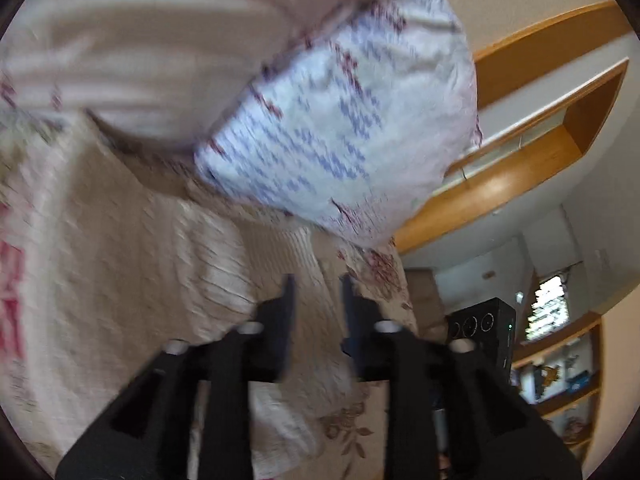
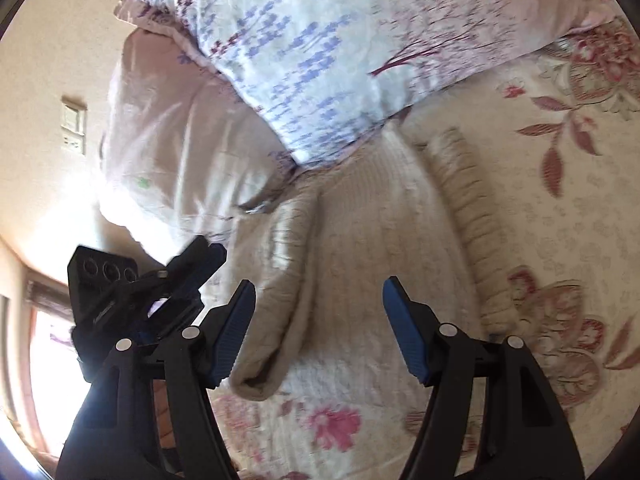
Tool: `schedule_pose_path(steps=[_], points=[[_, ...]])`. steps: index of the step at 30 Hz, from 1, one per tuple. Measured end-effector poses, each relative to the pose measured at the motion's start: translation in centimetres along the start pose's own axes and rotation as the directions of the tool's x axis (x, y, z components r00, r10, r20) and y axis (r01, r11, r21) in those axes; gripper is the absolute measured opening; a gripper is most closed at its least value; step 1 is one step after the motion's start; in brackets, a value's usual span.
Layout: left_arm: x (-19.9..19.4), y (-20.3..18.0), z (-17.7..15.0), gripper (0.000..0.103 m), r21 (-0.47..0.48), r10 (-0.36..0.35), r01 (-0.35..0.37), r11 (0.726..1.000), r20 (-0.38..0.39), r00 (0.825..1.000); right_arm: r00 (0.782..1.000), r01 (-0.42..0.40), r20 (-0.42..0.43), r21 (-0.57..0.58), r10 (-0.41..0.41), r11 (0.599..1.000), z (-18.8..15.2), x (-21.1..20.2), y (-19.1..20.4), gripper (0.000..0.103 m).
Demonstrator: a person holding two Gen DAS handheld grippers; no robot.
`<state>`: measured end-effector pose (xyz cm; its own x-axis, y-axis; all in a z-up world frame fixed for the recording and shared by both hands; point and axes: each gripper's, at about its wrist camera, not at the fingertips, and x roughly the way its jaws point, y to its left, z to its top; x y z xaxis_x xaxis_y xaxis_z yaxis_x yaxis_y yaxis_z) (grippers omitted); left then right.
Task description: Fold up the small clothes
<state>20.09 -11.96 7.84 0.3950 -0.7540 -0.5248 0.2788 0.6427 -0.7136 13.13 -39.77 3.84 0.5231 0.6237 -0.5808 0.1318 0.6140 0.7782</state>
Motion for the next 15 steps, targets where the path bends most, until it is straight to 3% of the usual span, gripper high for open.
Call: schedule_pose_path(steps=[2, 3, 5, 7, 10, 15], points=[[-2.7, 0.8, 0.4, 0.056, 0.018, 0.091, -0.093, 0.996, 0.077, 0.993, 0.998, -0.047, -0.043, 0.026, 0.048, 0.999, 0.5, 1.3, 0.4, 0.068], [-4.2, 1.5, 0.5, 0.059, 0.020, 0.180, -0.184, 0.983, 0.112, 0.977, 0.996, -0.053, -0.067, 0.037, 0.055, 0.998, 0.9, 2.2, 0.6, 0.068], [-5.5, 3.0, 0.5, 0.059, 0.013, 0.293, -0.297, 0.955, 0.126, 0.948, 0.990, -0.061, -0.120, 0.074, 0.070, 0.995, 1.2, 3.9, 0.7, 0.068], [-6.1, 5.0, 0.1, 0.059, -0.021, 0.360, -0.360, 0.933, 0.104, 0.927, 0.981, -0.041, -0.184, 0.104, 0.060, 0.994, 1.3, 5.9, 0.8, 0.068], [-6.0, 8.3, -1.0, 0.059, -0.095, 0.394, -0.389, 0.916, 0.030, 0.919, 0.968, -0.015, -0.246, 0.110, 0.042, 0.994, 1.0, 7.8, 1.1, 0.067], [-5.1, 9.8, -2.4, 0.058, -0.113, 0.358, -0.360, 0.926, -0.039, 0.933, 0.957, -0.027, -0.283, 0.119, 0.060, 0.993, 0.7, 9.4, 1.6, 0.059]])
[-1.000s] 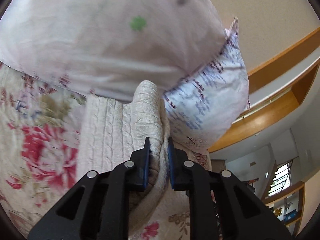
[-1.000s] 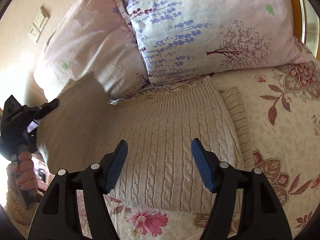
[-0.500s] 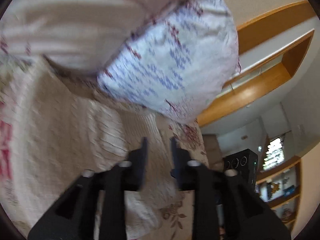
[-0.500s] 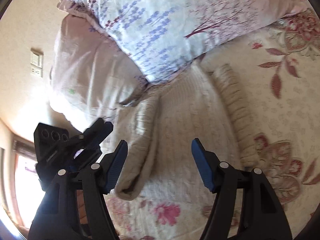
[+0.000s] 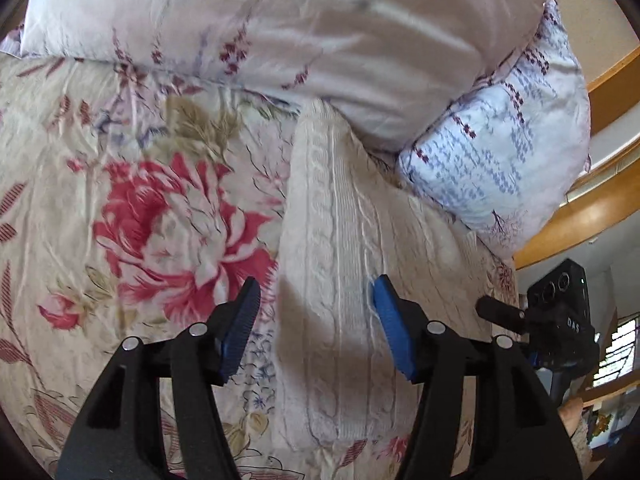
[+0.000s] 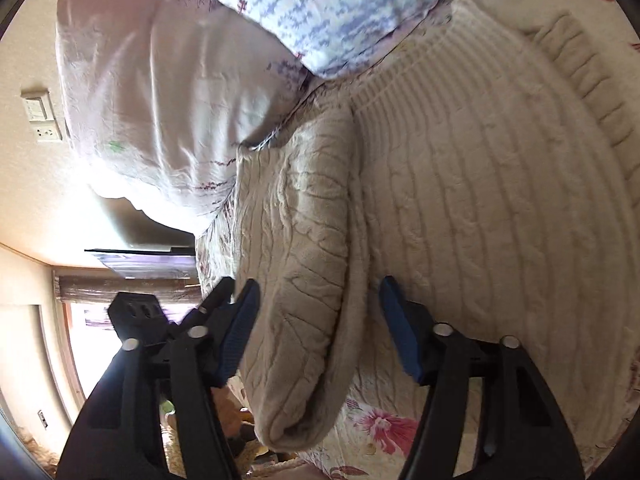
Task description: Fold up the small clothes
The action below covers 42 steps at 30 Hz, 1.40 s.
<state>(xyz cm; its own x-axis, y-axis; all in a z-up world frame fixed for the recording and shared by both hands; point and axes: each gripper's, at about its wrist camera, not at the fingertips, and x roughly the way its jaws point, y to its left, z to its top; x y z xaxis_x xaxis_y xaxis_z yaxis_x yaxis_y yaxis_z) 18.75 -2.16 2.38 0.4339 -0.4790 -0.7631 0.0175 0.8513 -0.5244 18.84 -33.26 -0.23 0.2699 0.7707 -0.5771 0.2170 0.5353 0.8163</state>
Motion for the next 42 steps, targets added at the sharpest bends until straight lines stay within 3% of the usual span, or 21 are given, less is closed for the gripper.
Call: schedule_pose_path(steps=[5, 8, 10, 13, 19, 23, 27, 31, 34, 38, 42], points=[[0.8, 0.1, -0.6, 0.059, -0.001, -0.037, 0.037, 0.999, -0.031, 0.999, 1.000, -0.007, -0.008, 0.012, 0.007, 1.000, 0.2, 1.4, 0.1, 0.055], [1.0, -0.2, -0.9, 0.059, 0.007, -0.036, 0.036, 0.999, -0.035, 0.999, 1.000, -0.015, 0.016, 0.021, 0.015, 1.000, 0.7, 2.0, 0.1, 0.041], [1.0, -0.3, -0.8, 0.061, 0.004, -0.039, 0.039, 0.999, -0.036, 0.999, 0.999, -0.007, 0.032, 0.008, 0.007, 1.000, 0.8, 2.3, 0.4, 0.022], [0.6, -0.3, -0.5, 0.070, -0.006, -0.043, 0.043, 0.999, -0.022, 0.999, 0.995, 0.036, 0.099, -0.076, -0.029, 0.996, 0.5, 1.6, 2.1, 0.018], [-1.0, -0.1, -0.3, 0.074, -0.009, -0.086, 0.086, 0.996, 0.020, 0.996, 0.959, 0.174, 0.261, -0.225, -0.113, 0.959, 0.5, -3.0, 5.8, 0.016], [-1.1, -0.8, -0.6, 0.074, 0.021, -0.113, 0.113, 0.993, 0.011, 0.994, 0.906, 0.328, 0.362, -0.278, -0.218, 0.903, 0.3, -6.2, 6.6, 0.016], [-0.2, -2.0, -1.2, 0.073, 0.054, -0.132, 0.132, 0.990, -0.011, 0.991, 0.847, 0.461, 0.402, -0.228, -0.348, 0.858, 0.1, -8.8, 3.7, 0.016], [1.0, -3.1, -2.0, 0.073, 0.087, -0.141, 0.145, 0.986, -0.046, 0.989, 0.830, 0.509, 0.360, -0.181, -0.425, 0.842, -0.2, -8.7, 0.2, 0.016], [1.9, -4.1, -2.7, 0.073, 0.120, -0.142, 0.150, 0.982, -0.071, 0.987, 0.835, 0.470, 0.405, -0.176, -0.372, 0.865, -1.0, -9.6, 0.1, 0.016], [2.4, -5.0, -3.4, 0.073, 0.151, -0.141, 0.153, 0.977, -0.087, 0.986, 0.801, 0.529, 0.422, -0.166, -0.424, 0.832, -0.7, -9.4, -0.5, 0.016], [3.0, -5.6, -4.2, 0.073, 0.178, -0.129, 0.148, 0.973, -0.114, 0.985, 0.808, 0.534, 0.366, -0.122, -0.462, 0.837, -0.4, -8.4, -2.6, 0.021]])
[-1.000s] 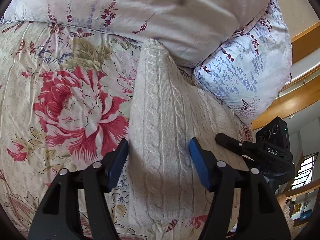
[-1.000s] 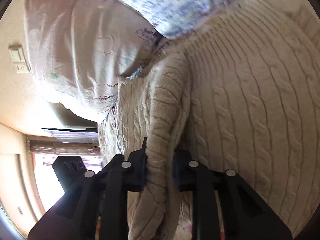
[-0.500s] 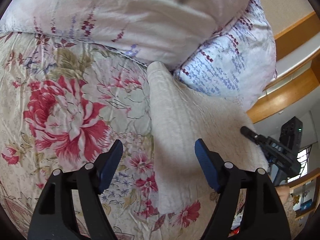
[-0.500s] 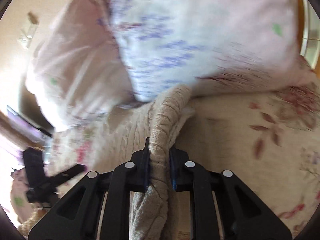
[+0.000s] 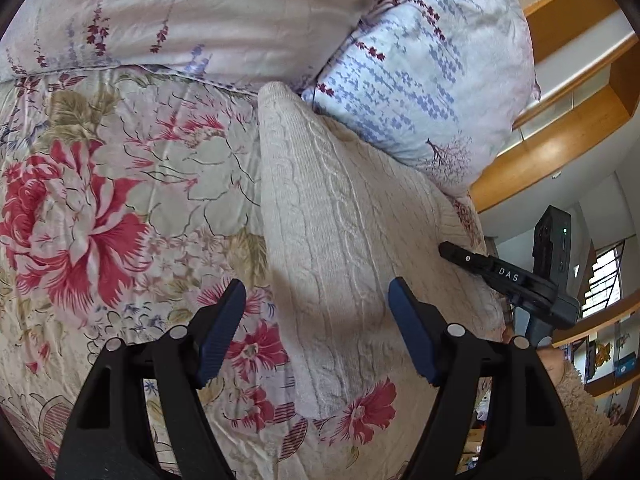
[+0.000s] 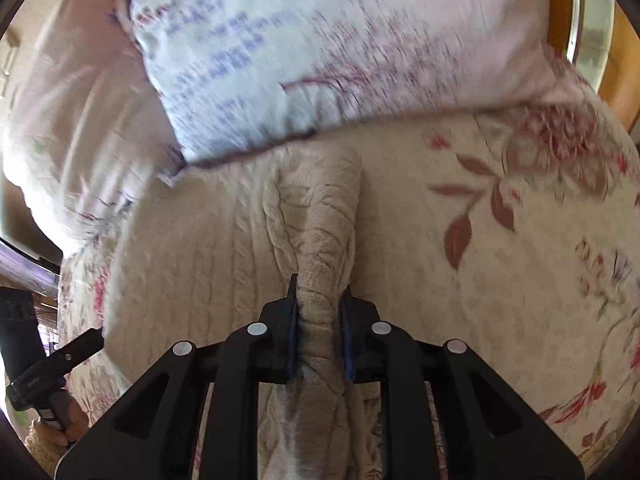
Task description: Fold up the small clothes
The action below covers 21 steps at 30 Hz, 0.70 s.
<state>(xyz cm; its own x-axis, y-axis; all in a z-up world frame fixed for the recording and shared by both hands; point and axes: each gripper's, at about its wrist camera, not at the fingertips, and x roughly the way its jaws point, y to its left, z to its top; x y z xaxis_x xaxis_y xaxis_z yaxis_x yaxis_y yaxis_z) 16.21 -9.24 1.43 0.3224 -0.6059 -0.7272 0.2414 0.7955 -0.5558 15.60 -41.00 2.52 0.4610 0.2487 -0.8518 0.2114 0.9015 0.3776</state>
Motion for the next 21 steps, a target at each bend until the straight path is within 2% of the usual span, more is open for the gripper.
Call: schedule_pose_path(steps=[2, 4, 6, 9, 14, 16, 18, 21], points=[[0.1, -0.3, -0.3, 0.073, 0.017, 0.002, -0.002, 1.000, -0.003, 1.000, 1.000, -0.028, 0.004, 0.043, 0.028, 0.999, -0.1, -0.8, -0.5, 0.024], [0.2, -0.4, -0.4, 0.073, 0.025, 0.003, -0.003, 1.000, -0.008, 1.000, 0.999, -0.052, 0.018, 0.072, 0.051, 0.996, -0.2, -1.9, -1.2, 0.035], [0.4, -0.4, -0.5, 0.072, 0.023, -0.002, 0.002, 1.000, -0.014, 1.000, 0.995, -0.096, 0.038, 0.100, 0.092, 0.990, -1.1, -3.3, -2.0, 0.038], [0.6, -0.4, -0.7, 0.070, 0.022, -0.012, 0.013, 1.000, -0.027, 1.000, 0.990, -0.137, 0.034, 0.117, 0.134, 0.984, -2.2, -4.0, -2.3, 0.038], [1.2, -0.7, -1.6, 0.066, 0.042, -0.010, 0.013, 0.999, -0.069, 0.998, 0.992, -0.119, -0.023, 0.118, 0.123, 0.986, -3.8, -2.6, -2.1, 0.038], [1.6, -0.9, -2.1, 0.059, 0.051, -0.010, 0.014, 0.999, -0.093, 0.996, 0.991, -0.131, -0.002, 0.123, 0.133, 0.984, -4.2, -2.9, -2.2, 0.021], [1.8, -0.9, -2.5, 0.046, 0.057, 0.008, -0.002, 0.998, -0.101, 0.995, 0.991, -0.131, 0.025, 0.107, 0.129, 0.986, -4.1, -3.7, -2.2, 0.013], [1.3, -0.7, -2.4, 0.034, 0.040, -0.019, 0.023, 0.999, -0.098, 0.995, 0.987, -0.131, 0.103, 0.096, 0.121, 0.987, -3.9, -5.7, -1.9, 0.012]])
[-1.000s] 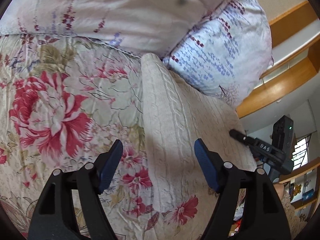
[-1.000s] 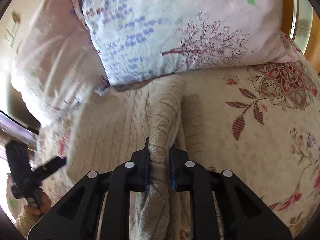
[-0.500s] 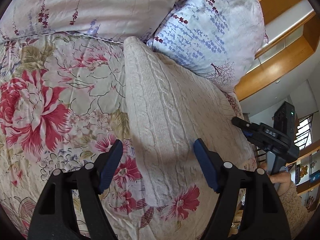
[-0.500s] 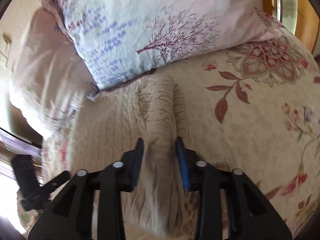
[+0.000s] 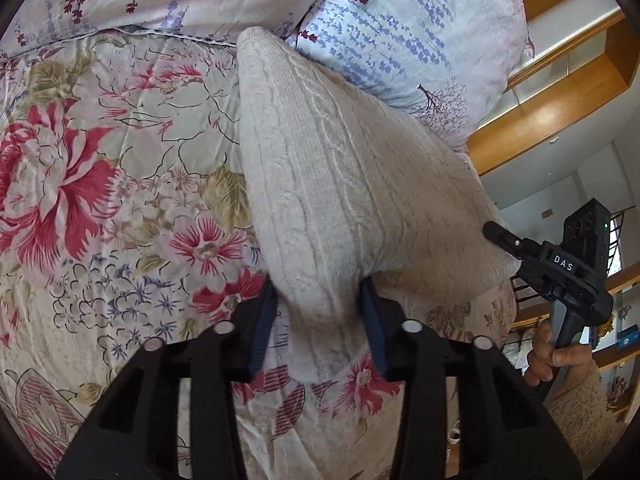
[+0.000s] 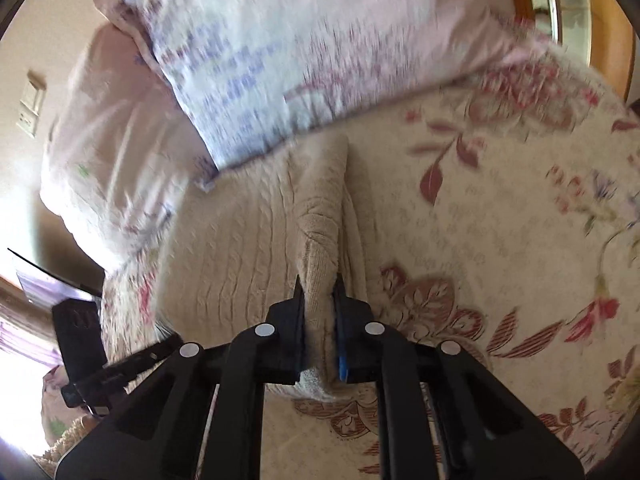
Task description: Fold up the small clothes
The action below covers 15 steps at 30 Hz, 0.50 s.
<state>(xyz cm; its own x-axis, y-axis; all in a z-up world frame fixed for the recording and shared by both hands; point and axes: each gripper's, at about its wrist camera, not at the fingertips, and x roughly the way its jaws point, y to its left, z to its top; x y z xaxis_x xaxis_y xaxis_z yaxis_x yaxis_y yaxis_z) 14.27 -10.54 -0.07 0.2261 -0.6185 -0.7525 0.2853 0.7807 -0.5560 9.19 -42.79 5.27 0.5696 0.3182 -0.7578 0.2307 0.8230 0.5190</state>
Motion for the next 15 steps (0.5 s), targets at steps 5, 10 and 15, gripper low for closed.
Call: schedule_pose_path(steps=[5, 10, 15], points=[[-1.0, -0.5, -0.5, 0.021, 0.048, -0.032, 0.032, 0.998, -0.008, 0.999, 0.997, 0.071, 0.010, -0.026, -0.070, 0.997, -1.3, -0.7, -0.3, 0.012], [-0.3, 0.2, -1.2, 0.022, 0.038, -0.022, 0.023, 0.999, -0.025, 0.999, 0.995, 0.094, -0.035, 0.004, -0.094, 0.996, -3.1, 1.4, -2.2, 0.013], [-1.4, 0.0, -0.8, 0.048, 0.026, -0.025, 0.024, 0.999, 0.012, 1.000, 0.999, 0.019, -0.035, 0.033, -0.017, 0.999, -1.7, 0.0, -2.3, 0.046]])
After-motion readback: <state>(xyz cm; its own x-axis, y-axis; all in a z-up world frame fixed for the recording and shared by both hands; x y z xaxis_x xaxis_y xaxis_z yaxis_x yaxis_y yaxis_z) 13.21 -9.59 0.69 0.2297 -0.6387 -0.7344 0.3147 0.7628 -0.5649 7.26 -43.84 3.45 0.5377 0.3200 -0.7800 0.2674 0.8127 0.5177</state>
